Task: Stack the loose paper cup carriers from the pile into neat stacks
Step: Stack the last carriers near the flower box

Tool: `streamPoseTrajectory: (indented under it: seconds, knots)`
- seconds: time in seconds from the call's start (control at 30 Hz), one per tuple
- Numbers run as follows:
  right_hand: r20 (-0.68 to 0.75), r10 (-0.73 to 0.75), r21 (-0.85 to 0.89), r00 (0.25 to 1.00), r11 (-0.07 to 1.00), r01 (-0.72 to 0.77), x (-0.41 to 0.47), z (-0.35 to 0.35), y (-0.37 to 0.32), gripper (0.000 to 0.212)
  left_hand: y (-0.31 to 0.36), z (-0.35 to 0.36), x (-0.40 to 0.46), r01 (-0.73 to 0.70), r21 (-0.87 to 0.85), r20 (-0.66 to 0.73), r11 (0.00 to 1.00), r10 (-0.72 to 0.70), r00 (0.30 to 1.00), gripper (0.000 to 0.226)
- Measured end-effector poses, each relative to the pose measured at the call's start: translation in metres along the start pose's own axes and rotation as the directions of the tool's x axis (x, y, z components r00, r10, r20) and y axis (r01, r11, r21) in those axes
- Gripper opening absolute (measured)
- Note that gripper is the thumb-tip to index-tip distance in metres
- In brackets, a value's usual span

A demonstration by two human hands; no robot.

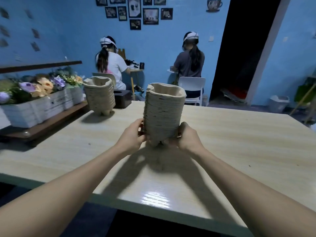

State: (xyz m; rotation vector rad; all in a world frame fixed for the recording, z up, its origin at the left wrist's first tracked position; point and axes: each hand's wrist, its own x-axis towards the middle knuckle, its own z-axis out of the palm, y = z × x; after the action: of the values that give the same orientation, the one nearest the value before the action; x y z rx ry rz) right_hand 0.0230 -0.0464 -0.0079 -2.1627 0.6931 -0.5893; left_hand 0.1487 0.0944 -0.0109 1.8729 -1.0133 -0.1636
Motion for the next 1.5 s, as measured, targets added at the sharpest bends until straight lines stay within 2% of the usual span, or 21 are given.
streamPoseTrajectory:
  seconds: [0.3, 0.6, 0.73, 0.87, 0.93, 1.03, 1.17, 1.37, 1.5]
  knots:
    - [0.12, -0.105, -0.029, 0.987, 0.994, 0.109, 0.033, 0.074, -0.048, 0.046, -0.059, -0.077, 0.005, 0.001, 0.05, -0.033, 0.999, 0.0, 0.999, 0.049]
    - [0.191, -0.231, -0.058, 0.954, 0.967, 0.246, 0.065, 0.135, -0.085, 0.04, -0.106, -0.139, 0.019, 0.093, 0.056, -0.077, 0.994, -0.088, 0.993, 0.051]
    - [0.223, -0.244, -0.079, 0.944, 0.961, 0.267, 0.082, 0.157, -0.098, 0.041, -0.121, -0.159, 0.03, 0.132, 0.074, -0.098, 0.989, -0.124, 0.987, 0.051]
    - [0.232, -0.273, -0.088, 0.933, 0.95, 0.3, 0.098, 0.181, -0.108, 0.033, -0.134, -0.174, 0.039, 0.149, 0.176, -0.217, 0.973, -0.109, 0.97, 0.038]
    - [0.237, -0.294, -0.09, 0.926, 0.942, 0.322, 0.102, 0.193, -0.114, 0.031, -0.144, -0.18, 0.043, 0.186, 0.169, -0.293, 0.968, -0.131, 0.947, 0.039]
    - [0.221, -0.314, -0.037, 0.923, 0.943, 0.33, 0.106, 0.204, -0.12, 0.04, -0.156, -0.186, 0.046, 0.218, 0.128, -0.34, 0.968, -0.163, 0.926, 0.042]
    - [0.236, -0.316, -0.001, 0.919, 0.946, 0.325, 0.113, 0.214, -0.126, 0.043, -0.18, -0.198, 0.052, 0.232, 0.119, -0.327, 0.966, -0.182, 0.927, 0.038]
    - [0.257, -0.287, 0.012, 0.923, 0.956, 0.294, 0.127, 0.226, -0.134, 0.04, -0.195, -0.207, 0.064, 0.236, 0.078, -0.259, 0.969, -0.208, 0.943, 0.055]
    - [0.265, -0.275, -0.026, 0.924, 0.956, 0.292, 0.135, 0.229, -0.137, 0.04, -0.191, -0.204, 0.069, 0.226, 0.045, -0.282, 0.973, -0.204, 0.937, 0.058]
